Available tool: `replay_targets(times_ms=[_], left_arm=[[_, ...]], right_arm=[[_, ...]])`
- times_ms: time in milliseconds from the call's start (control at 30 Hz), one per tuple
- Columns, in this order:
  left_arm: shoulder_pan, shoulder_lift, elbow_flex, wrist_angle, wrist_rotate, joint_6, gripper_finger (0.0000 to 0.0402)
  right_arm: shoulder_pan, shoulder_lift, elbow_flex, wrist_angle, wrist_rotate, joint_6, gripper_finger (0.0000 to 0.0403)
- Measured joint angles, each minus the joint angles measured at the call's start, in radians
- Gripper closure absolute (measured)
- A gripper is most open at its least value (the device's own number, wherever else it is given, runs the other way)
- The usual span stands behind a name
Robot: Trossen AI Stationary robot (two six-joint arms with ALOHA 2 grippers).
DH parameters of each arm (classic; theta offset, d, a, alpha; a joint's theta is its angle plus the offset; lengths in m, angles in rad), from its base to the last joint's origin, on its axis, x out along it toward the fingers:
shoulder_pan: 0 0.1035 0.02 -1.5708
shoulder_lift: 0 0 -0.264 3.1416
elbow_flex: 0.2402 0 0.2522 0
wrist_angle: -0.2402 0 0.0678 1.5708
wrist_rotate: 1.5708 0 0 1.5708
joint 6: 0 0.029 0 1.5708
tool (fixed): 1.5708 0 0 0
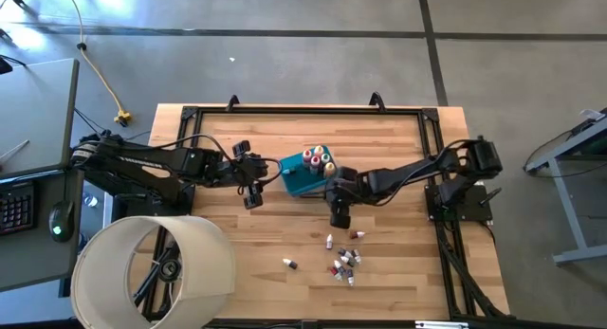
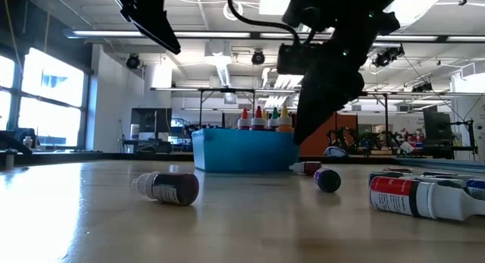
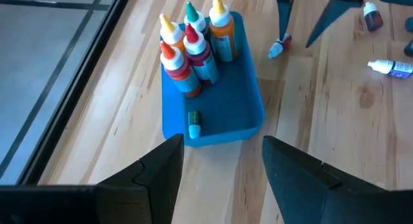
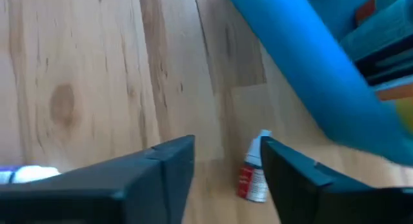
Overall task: Pick & Place food coloring
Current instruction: Put the top small red food coloring bottle into the bin
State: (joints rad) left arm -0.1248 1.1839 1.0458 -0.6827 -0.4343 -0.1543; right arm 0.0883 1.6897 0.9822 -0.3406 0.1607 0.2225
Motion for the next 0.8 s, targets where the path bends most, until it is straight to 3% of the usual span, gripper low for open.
replay_targets(times_ms=[167,267,400,567,800], left_arm=[[0.0,0.0,0.0,0.0,0.0,0.0,0.0197],[0.0,0.0,0.0,0.0,0.0,0.0,0.0197],[0.0,0.0,0.0,0.0,0.001,0.0,0.0197],[0.0,0.0,0.0,-0.001,0.009,0.0,0.0197],[0.0,0.0,0.0,-0.001,0.01,0.0,0.0197]], right_arm=[[0.007,0.006,-0.004,-0.038,0.071,0.073,0.019],[-0.025,0.012,-0.034,-0.041,0.116,0.136,0.0181],[-0.083,0.027,-0.1,-0.002,0.094,0.227,0.0179],[-0.121,0.024,-0.182,0.195,-0.004,0.193,0.0186],[-0.139,0.02,-0.237,0.297,-0.029,0.017,0.0199]])
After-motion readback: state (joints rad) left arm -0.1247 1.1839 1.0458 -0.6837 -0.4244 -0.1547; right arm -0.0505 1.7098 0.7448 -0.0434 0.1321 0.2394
